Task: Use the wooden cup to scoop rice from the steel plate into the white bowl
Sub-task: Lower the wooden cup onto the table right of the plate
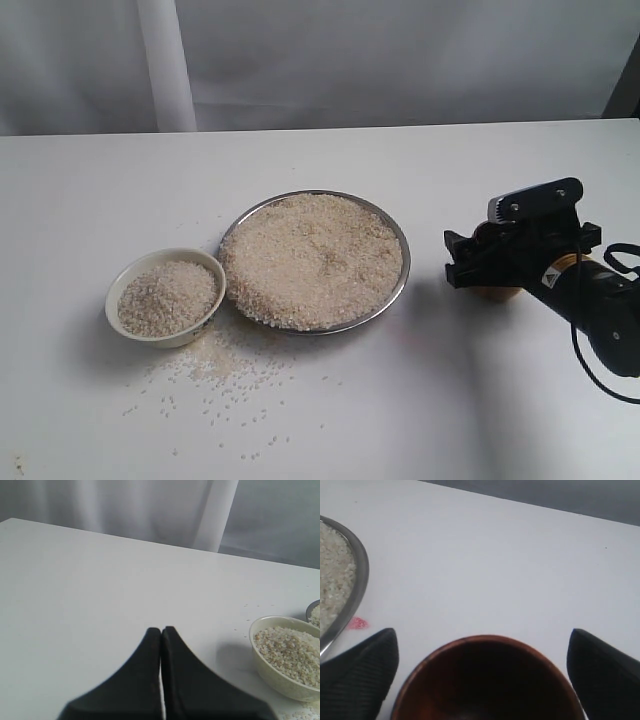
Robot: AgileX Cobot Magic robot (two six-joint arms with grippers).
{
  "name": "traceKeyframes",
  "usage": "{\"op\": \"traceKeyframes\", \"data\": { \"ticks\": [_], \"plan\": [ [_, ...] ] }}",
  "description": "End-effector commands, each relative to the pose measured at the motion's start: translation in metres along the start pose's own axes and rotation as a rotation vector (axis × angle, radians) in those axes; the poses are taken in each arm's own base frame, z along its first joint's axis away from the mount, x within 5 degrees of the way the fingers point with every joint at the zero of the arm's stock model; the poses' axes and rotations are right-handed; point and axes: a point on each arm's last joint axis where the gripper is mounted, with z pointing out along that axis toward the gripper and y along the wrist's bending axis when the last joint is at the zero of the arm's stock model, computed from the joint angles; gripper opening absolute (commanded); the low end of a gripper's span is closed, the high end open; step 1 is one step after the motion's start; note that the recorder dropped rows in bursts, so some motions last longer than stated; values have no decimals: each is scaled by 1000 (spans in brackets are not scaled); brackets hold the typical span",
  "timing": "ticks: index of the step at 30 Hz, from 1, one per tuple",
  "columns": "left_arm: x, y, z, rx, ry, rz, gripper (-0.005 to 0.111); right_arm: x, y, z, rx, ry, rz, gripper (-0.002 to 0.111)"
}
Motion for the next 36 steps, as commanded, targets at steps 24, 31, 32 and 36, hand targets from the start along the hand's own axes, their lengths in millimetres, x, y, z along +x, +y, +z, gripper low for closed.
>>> {"op": "traceKeyframes", "data": {
  "ticks": [24,31,32,36],
  "plan": [
    [-2,-1,-1,9,-10,-6,0,-6,-1,0,7,-55,-4,83],
    [-2,-1,-1,9,-10,-6,0,-6,-1,0,7,-60,-4,83],
    [-2,-1,-1,9,-10,-6,0,-6,-1,0,7,-60,-4,83],
    [-2,-1,-1,9,-10,-6,0,-6,-1,0,7,-60,-4,83]
  ]
}}
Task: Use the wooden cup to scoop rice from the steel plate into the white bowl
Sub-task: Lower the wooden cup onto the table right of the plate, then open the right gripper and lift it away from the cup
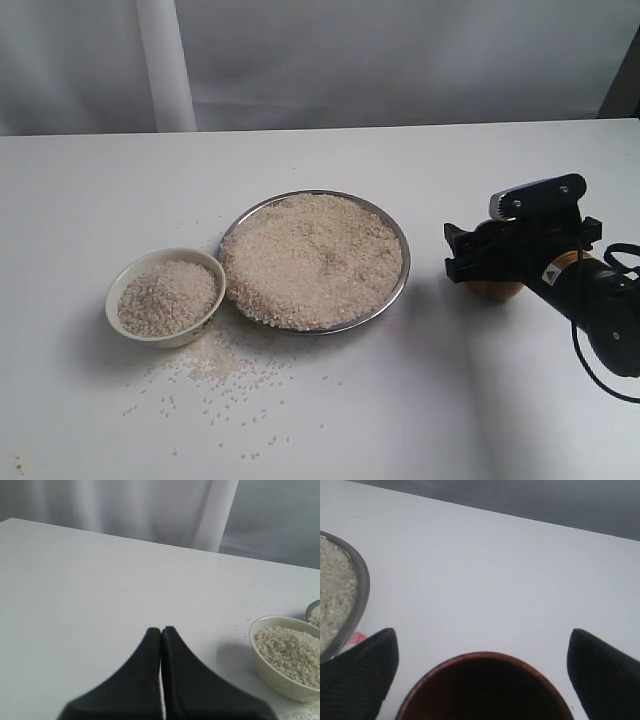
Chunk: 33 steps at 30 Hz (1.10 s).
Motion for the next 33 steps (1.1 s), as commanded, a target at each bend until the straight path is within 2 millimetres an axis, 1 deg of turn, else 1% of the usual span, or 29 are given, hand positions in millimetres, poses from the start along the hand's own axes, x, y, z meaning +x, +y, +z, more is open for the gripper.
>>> {"op": "traceKeyframes", "data": {
  "ticks": [1,4,8,11,17,21,25,28,33],
  "plan": [
    [-2,-1,-1,9,-10,-6,0,-3,-1,0,3,-19,-4,83],
    [-2,-1,-1,9,-10,-6,0,-3,-1,0,3,-21,-4,83],
    [-2,-1,-1,9,-10,-6,0,-10,-2,-1,9,-73,-4,83],
    [-2,-1,-1,9,-10,-6,0,-21,-3,-5,14,-110,-6,83],
    [-2,-1,-1,9,-10,-6,0,-50,-6,-20,19,-151,-11,83],
    [-2,-1,-1,9,-10,-6,0,-71,-9,-37,21,-142,-14,83],
    [-2,-1,-1,9,-10,-6,0,-94,-8,-58,1,-151,-51,83],
    [-2,-1,-1,9,-10,-6,0,-110,-10,-77,8,-156,-55,83],
    [-2,-1,-1,9,-10,-6,0,-139,-14,-118,28,-207,-62,83]
  ]
}}
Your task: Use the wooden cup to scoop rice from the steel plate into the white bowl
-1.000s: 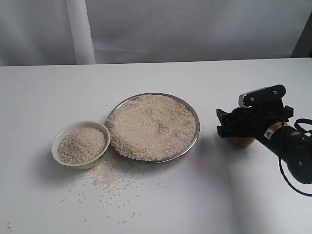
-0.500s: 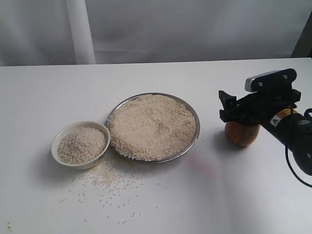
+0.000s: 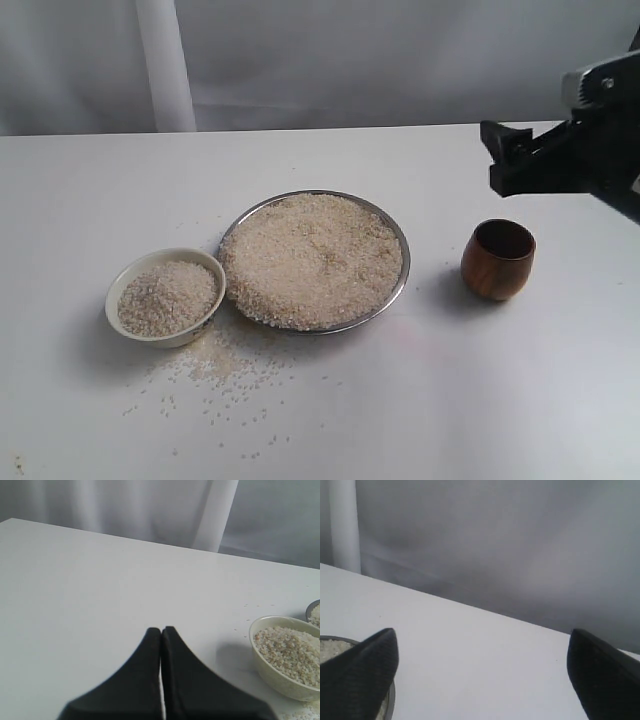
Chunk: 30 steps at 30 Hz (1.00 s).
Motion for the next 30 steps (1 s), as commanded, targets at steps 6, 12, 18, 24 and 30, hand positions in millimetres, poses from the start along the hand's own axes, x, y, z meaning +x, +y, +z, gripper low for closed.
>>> {"op": "traceKeyframes", "data": {
  "ticks": [6,12,18,24,30],
  "plan": [
    [-2,-1,-1,9,-10,-6,0,-55,-8,-72,33,-84,-19,76],
    [-2,-1,-1,9,-10,-6,0,-77,-11,-145,66,-141,-11,48],
    [-2,-1,-1,9,-10,-6,0,-74,-6,-222,44,-182,121,13],
    [-2,-1,-1,9,-10,-6,0,-55,2,-278,7,-203,149,0],
    [-2,-1,-1,9,-10,-6,0,-50,8,-302,-36,-294,202,0]
  ]
}}
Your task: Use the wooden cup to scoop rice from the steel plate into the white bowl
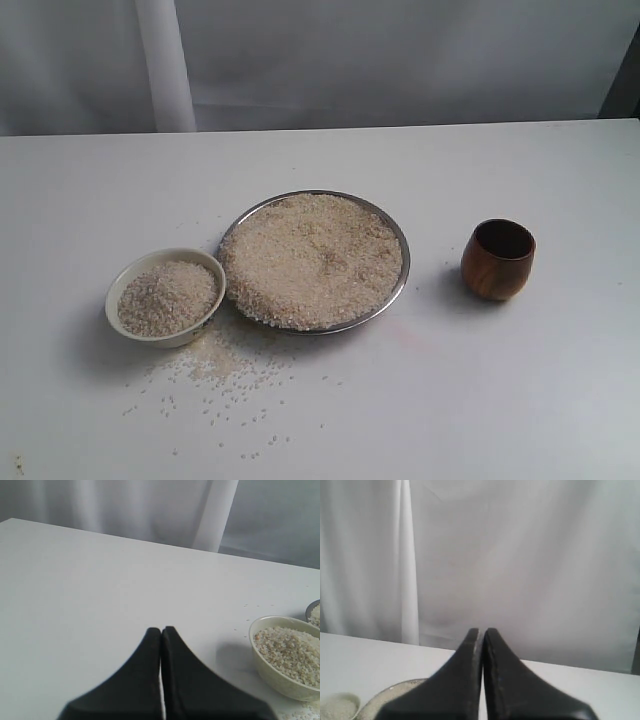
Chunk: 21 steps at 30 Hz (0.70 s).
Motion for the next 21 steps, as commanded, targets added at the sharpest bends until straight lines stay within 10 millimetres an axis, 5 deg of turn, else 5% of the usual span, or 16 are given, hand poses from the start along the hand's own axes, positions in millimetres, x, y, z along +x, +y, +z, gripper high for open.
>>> {"op": "traceKeyframes", "data": {
  "ticks": [1,21],
  "plan": [
    [-2,-1,-1,9,-10,-6,0,-1,3,-10,-28,-34,41,0],
    [-2,-1,-1,9,-10,-6,0,-1,2,-11,-17,-34,12,0]
  ]
}}
